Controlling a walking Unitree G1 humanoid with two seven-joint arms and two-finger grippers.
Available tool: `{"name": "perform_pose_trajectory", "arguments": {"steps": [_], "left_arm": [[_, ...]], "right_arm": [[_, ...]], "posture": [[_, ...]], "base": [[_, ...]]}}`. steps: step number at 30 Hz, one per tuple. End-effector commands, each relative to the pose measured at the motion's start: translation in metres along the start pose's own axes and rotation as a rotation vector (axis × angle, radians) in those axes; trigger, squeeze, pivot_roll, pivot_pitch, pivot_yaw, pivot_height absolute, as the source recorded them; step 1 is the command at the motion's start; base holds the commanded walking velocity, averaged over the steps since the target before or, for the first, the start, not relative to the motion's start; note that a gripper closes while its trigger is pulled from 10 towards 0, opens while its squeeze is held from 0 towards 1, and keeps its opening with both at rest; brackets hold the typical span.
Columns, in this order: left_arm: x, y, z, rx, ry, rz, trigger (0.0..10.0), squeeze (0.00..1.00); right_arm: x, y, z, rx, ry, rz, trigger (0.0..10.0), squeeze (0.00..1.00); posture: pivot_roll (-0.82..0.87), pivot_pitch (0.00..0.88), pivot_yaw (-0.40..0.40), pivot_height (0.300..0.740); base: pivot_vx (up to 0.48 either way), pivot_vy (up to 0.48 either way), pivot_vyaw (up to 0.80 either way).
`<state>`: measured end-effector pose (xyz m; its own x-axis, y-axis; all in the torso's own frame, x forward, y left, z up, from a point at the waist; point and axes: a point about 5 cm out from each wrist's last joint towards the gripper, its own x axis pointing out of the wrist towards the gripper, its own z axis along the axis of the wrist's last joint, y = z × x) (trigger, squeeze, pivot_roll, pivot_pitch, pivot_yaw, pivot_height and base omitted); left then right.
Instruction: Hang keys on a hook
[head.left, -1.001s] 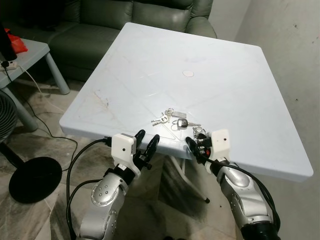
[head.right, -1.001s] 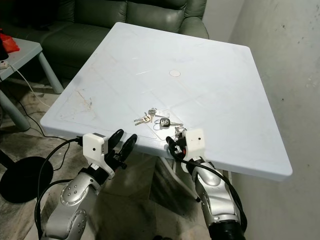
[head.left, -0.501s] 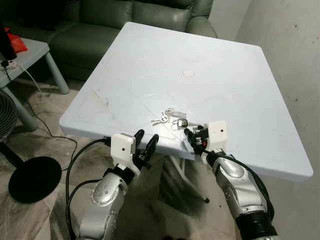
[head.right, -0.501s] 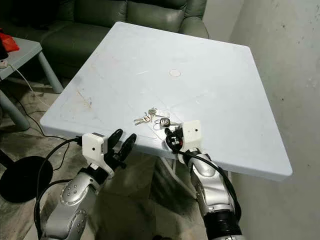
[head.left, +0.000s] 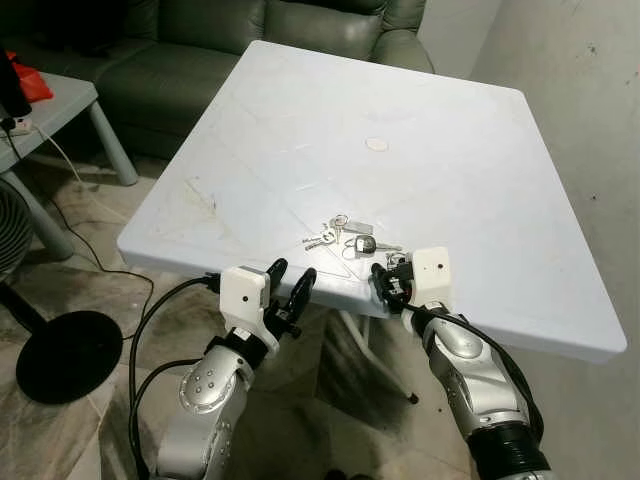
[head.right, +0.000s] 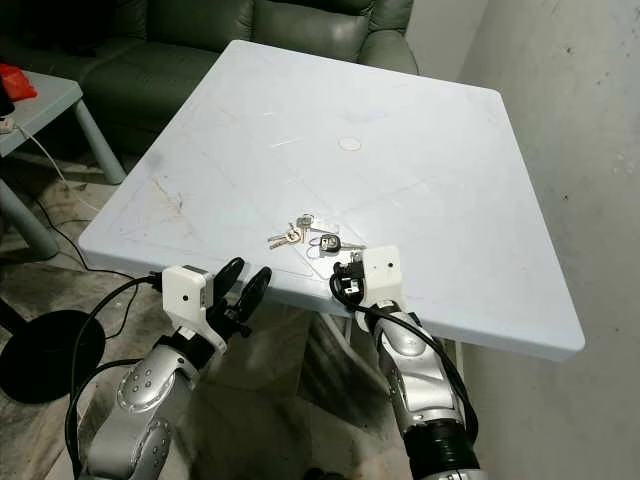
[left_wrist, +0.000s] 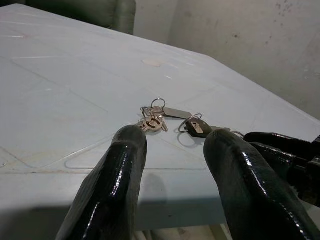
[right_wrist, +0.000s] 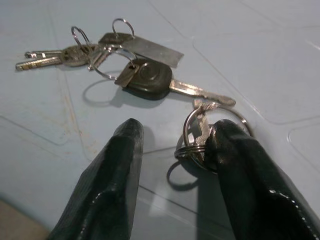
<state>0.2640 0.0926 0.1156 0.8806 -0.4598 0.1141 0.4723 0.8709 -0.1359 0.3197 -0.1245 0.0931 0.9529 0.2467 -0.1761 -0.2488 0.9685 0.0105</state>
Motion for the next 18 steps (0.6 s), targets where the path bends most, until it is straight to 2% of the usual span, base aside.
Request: {"name": "perform_pose_trajectory", "arguments": {"steps": [1, 2, 3, 4, 5, 18], "left_arm": [[-0.001, -0.0025, 0.0018, 0.003, -0.002, -0.003, 10.0, 0.0], [-0.0009, -0.0026, 0.0019, 0.002, -0.002, -0.004, 10.0, 0.0], [-0.0009, -0.0026, 0.002, 0.002, -0.002, -0.003, 10.0, 0.0], [-0.001, -0.0025, 0.0021, 0.002, -0.002, -0.004, 10.0, 0.0], [-0.001, -0.0025, 0.0021, 0.002, -0.002, -0.004, 10.0, 0.0], [-0.0008, -0.0026, 0.0024, 0.001, -0.001, -0.005, 10.0, 0.0]], "right_arm": [[0.0002, -0.004, -0.0045, -0.009, 0.028, -0.03, 4.4, 0.0], [0.0002, -0.0052, -0.0047, -0.029, 0.026, -0.047, 4.0, 0.0], [0.0002, -0.0055, -0.0048, -0.033, 0.025, -0.052, 3.1, 0.0], [0.0003, -0.0052, -0.0051, -0.031, 0.026, -0.05, 0.6, 0.0], [0.0003, -0.005, -0.0052, -0.03, 0.027, -0.048, 0.0, 0.0], [-0.0004, -0.005, -0.0052, -0.042, 0.015, -0.053, 0.0, 0.0]], "posture": [[0.07, 0.155, -0.105, 0.74], [0.07, 0.155, -0.105, 0.74], [0.07, 0.157, -0.105, 0.74], [0.07, 0.156, -0.104, 0.74], [0.07, 0.157, -0.103, 0.74], [0.07, 0.158, -0.103, 0.74]], "base": [[0.0, 0.0, 0.0], [0.0, 0.0, 0.0], [0.0, 0.0, 0.0], [0.0, 0.0, 0.0], [0.0, 0.0, 0.0], [0.0, 0.0, 0.0]]}}
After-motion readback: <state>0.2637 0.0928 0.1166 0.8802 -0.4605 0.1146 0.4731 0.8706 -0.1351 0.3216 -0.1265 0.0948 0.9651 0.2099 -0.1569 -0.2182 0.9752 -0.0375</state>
